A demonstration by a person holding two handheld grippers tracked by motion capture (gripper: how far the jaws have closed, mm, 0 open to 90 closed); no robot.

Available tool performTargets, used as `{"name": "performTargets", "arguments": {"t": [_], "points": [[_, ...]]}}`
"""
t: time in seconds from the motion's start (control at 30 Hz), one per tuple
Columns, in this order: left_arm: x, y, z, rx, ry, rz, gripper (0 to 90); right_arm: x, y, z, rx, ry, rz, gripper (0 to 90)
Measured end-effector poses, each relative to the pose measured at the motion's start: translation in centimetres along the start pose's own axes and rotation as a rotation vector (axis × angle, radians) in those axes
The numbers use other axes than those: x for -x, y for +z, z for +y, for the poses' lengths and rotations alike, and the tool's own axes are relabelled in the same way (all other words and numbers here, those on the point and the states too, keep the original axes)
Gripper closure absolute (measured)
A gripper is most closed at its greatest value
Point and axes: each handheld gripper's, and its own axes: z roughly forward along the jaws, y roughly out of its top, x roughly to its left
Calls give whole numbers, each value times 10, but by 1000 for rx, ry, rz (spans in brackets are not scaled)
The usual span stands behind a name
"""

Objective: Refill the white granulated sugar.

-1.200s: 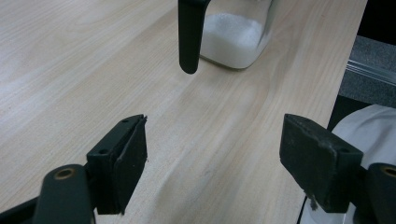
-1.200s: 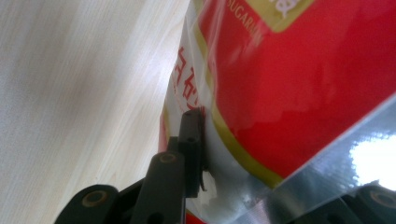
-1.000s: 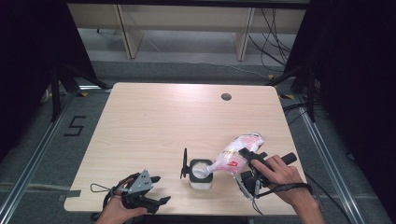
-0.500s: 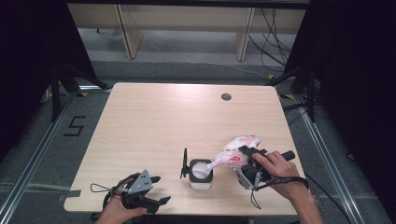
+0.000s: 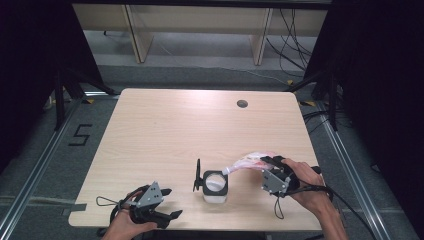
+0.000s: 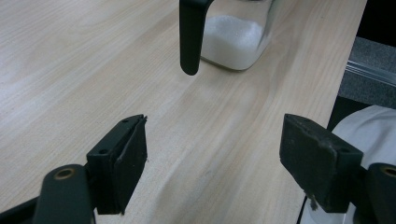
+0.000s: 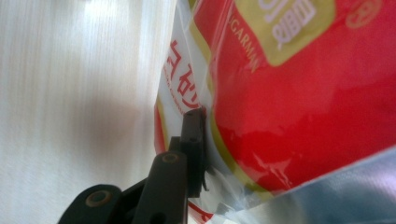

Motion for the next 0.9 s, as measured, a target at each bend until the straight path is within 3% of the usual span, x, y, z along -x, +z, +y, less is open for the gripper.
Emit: {"name": "performTargets", "arguments": {"t": [0.03, 0.07, 0.1, 0.17, 0.23, 0.27, 0.3, 0.33, 0.4, 0.57, 0.63, 0.67, 0.7, 0.77, 0.87, 0.9], "points": [[0, 0, 0, 0, 0, 0, 230, 3, 1, -2, 20, -42, 0, 757], [0, 0, 0, 0, 0, 0, 230, 0, 0, -5, 12, 17, 13, 758], [0, 0, 0, -1, 0, 0, 230, -2, 0, -7, 9, 42, 15, 758], [0, 0, 0, 0, 0, 1, 230, -4, 0, -11, 3, 68, 18, 759], [-2, -2, 1, -21, 25, -1, 229, -4, -1, -17, 1, 110, 21, 761], [-1, -2, 1, -25, 13, -6, 230, -3, -1, -20, 13, 118, 24, 762], [-1, -2, 1, -18, 0, -10, 230, -4, -2, -23, 17, 168, 17, 765], [0, -1, 0, -4, -1, 4, 230, -2, -3, -27, 33, 163, 23, 765], [0, 0, 0, -4, 1, 2, 230, -4, -6, -32, 36, 253, 18, 767], [-1, -2, 1, -16, 26, -6, 229, -2, -9, -44, 95, 375, 16, 770], [-1, -2, 1, -11, 30, -2, 230, -2, -9, -51, 116, 449, 20, 772], [0, -2, 1, -15, 9, -4, 230, -2, -9, -54, 128, 456, 24, 773], [0, -1, 0, 0, -5, -4, 230, -2, -8, -58, 121, 502, 31, 773], [-1, -2, 1, -16, 1, -10, 230, -2, -6, -62, 127, 516, 27, 776], [0, -2, 1, -16, -1, -11, 229, -1, -5, -71, 143, 594, 18, 777], [0, -1, 1, -4, 8, 8, 230, -2, -5, -76, 151, 660, 12, 777]]}}
